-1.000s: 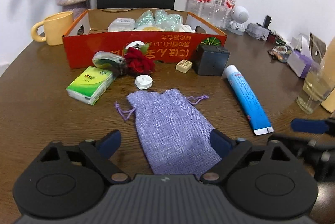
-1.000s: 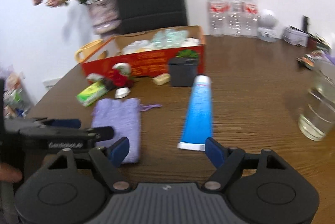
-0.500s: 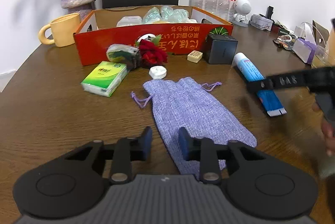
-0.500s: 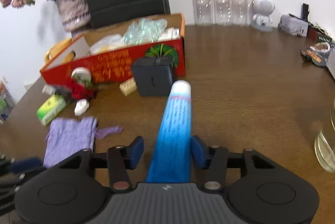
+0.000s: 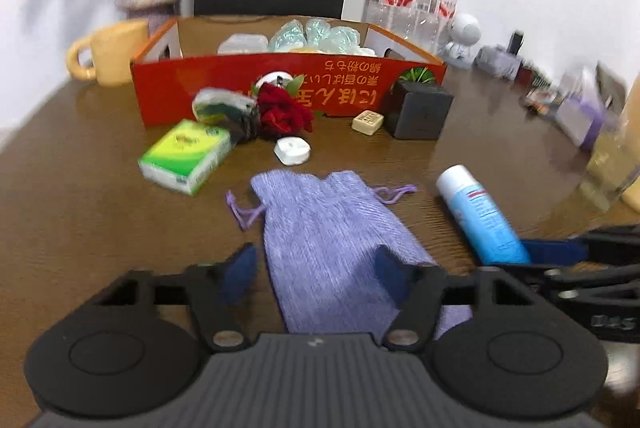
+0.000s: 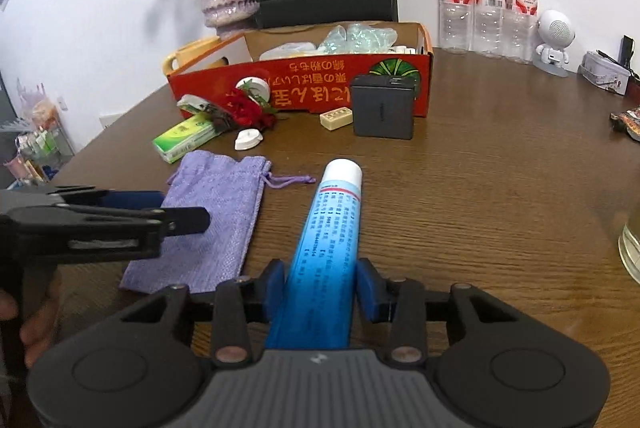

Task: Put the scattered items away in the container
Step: 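Grasp the blue toothpaste tube with the right tool while the left tool grasps the purple pouch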

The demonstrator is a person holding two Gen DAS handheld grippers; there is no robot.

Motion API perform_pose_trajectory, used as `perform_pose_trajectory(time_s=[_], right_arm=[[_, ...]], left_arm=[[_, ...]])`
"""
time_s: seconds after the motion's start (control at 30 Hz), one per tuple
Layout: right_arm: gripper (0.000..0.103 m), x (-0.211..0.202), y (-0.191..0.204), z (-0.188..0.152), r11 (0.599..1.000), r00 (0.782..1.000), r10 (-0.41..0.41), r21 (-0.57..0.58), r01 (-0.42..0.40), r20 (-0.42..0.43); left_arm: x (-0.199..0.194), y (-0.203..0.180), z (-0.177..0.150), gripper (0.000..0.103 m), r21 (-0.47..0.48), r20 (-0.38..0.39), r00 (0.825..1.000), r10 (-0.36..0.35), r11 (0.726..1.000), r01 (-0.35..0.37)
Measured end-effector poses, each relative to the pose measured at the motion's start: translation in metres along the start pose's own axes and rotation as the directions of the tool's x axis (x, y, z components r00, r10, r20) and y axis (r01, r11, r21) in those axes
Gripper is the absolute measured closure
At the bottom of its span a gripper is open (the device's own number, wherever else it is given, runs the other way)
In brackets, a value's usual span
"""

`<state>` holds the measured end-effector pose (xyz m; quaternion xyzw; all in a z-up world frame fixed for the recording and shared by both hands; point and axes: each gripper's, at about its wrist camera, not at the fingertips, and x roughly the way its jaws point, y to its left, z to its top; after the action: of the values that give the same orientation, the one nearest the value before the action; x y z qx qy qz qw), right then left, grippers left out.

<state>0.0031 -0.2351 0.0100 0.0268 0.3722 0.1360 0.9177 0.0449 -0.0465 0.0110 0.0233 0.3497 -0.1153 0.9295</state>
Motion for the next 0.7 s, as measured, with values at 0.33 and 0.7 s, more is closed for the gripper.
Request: perform_pose_trajectory(time_s=[0.33,0.7], right_arm=[[0.061,-0.001,0.008,-0.001,0.999,0.999,-0.043,-0.026,0.043,-0.002],[0.045,0.012,0.018,0.009,0.996,0.997,-0.075,-0.057,0.073,-0.031]], left_arm=[[-0.018,0.002,-0.011,0.099,-0.006,-0.020,0.999,-0.026,1.000,0.026],[-0.028,0.015,-0.015,0.070,-0.039,-0.049,0.991,-0.125,0.992,0.124]])
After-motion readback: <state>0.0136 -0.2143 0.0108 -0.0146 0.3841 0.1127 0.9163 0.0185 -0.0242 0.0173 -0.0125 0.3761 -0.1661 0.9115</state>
